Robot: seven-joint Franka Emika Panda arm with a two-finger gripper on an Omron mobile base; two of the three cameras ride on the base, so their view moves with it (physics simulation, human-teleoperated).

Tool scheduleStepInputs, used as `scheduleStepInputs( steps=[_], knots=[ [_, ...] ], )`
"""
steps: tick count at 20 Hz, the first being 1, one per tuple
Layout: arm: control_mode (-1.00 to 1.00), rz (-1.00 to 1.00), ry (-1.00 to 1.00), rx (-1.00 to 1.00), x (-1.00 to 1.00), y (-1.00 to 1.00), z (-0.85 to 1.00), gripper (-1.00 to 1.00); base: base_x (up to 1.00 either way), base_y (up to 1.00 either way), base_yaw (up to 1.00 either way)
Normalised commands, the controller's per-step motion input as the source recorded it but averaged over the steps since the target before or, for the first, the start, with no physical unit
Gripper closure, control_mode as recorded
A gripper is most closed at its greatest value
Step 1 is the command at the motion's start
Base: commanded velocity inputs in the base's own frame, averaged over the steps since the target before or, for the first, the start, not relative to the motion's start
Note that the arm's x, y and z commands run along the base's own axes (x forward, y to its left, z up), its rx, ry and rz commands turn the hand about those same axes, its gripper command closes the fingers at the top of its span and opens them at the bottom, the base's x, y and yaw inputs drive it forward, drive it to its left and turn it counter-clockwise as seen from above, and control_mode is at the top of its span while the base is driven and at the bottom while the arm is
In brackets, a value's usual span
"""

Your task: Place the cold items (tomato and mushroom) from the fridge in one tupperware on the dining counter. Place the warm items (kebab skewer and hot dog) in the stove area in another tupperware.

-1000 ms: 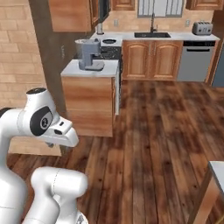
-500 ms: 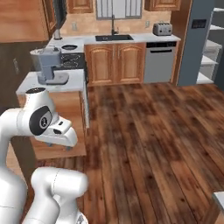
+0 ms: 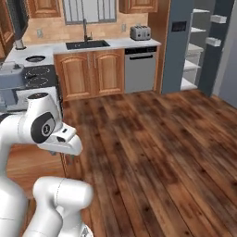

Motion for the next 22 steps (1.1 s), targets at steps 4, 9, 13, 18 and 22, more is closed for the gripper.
scheduleStepInputs(
  steps=[4, 9, 13, 18, 22],
  knots=[
    [1.00, 0.00, 0.00, 0.00, 0.00, 0.00, 0.00, -1.00, 1.00, 0.00, 0.03],
    [1.00, 0.00, 0.00, 0.00, 0.00, 0.00, 0.00, -1.00, 1.00, -0.17, 0.12],
    [1.00, 0.00, 0.00, 0.00, 0.00, 0.00, 0.00, -1.00, 1.00, -0.48, 0.22],
    [1.00, 0.00, 0.00, 0.00, 0.00, 0.00, 0.00, -1.00, 1.00, -0.65, 0.24],
    [1.00, 0.00, 0.00, 0.00, 0.00, 0.00, 0.00, -1.00, 1.00, -0.51, 0.25]
  ],
)
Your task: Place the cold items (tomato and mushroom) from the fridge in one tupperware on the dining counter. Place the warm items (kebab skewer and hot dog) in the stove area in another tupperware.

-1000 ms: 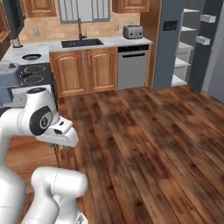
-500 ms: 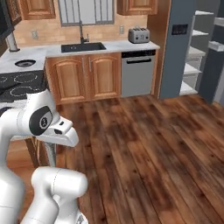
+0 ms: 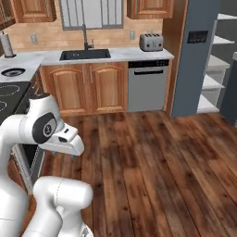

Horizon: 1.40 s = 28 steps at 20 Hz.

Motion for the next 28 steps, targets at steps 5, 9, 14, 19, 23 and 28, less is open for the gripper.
scheduleStepInputs(
  steps=[5, 9, 14, 19, 23, 28],
  knots=[
    [1.00, 0.00, 0.00, 0.00, 0.00, 0.00, 0.00, -1.00, 1.00, -0.28, 0.35],
    [1.00, 0.00, 0.00, 0.00, 0.00, 0.00, 0.00, -1.00, 1.00, -0.15, 0.46],
    [1.00, 0.00, 0.00, 0.00, 0.00, 0.00, 0.00, -1.00, 1.00, -0.17, 0.59],
    [1.00, 0.00, 0.00, 0.00, 0.00, 0.00, 0.00, -1.00, 1.00, -0.27, 0.73],
    [1.00, 0.00, 0.00, 0.00, 0.00, 0.00, 0.00, -1.00, 0.95, -0.36, 0.78],
    [1.00, 0.00, 0.00, 0.00, 0.00, 0.00, 0.00, -1.00, 0.50, -0.69, 0.74]
  ],
)
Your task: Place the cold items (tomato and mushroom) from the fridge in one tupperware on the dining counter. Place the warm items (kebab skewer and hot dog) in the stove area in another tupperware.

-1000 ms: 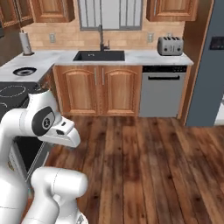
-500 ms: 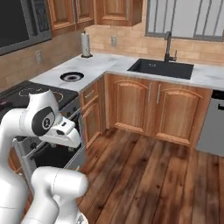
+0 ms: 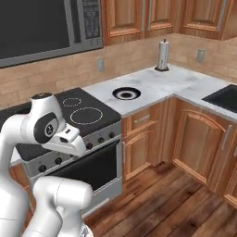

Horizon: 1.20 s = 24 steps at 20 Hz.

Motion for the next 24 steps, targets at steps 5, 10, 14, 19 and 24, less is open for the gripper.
scheduleStepInputs(
  steps=[5, 10, 14, 19, 24],
  knots=[
    [1.00, 0.00, 0.00, 0.00, 0.00, 0.00, 0.00, -1.00, 0.13, -0.72, 0.70],
    [1.00, 0.00, 0.00, 0.00, 0.00, 0.00, 0.00, -1.00, 0.01, -0.44, 0.71],
    [1.00, 0.00, 0.00, 0.00, 0.00, 0.00, 0.00, -1.00, 0.50, -0.17, 0.80],
    [1.00, 0.00, 0.00, 0.00, 0.00, 0.00, 0.00, -1.00, 0.18, 0.03, 0.58],
    [1.00, 0.00, 0.00, 0.00, 0.00, 0.00, 0.00, -1.00, 0.23, -0.01, 0.11]
  ],
)
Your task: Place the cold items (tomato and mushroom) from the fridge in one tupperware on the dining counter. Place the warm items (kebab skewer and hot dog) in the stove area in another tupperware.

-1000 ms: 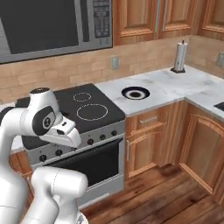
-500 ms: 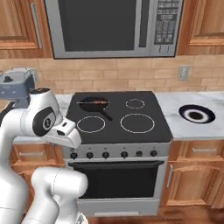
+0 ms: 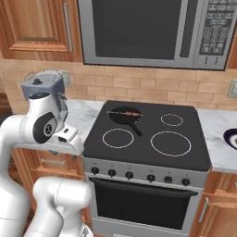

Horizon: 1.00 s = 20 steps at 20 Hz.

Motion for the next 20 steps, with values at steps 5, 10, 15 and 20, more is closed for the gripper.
scheduleStepInputs(
  steps=[5, 10, 15, 20],
  knots=[
    [1.00, 0.00, 0.00, 0.00, 0.00, 0.00, 0.00, -1.00, 0.53, 0.00, -0.25],
    [1.00, 0.00, 0.00, 0.00, 0.00, 0.00, 0.00, -1.00, 0.33, 0.06, -0.20],
    [1.00, 0.00, 0.00, 0.00, 0.00, 0.00, 0.00, -1.00, 0.04, 0.12, -0.05],
    [1.00, 0.00, 0.00, 0.00, 0.00, 0.00, 0.00, -1.00, 0.00, 0.00, 0.00]
  ],
)
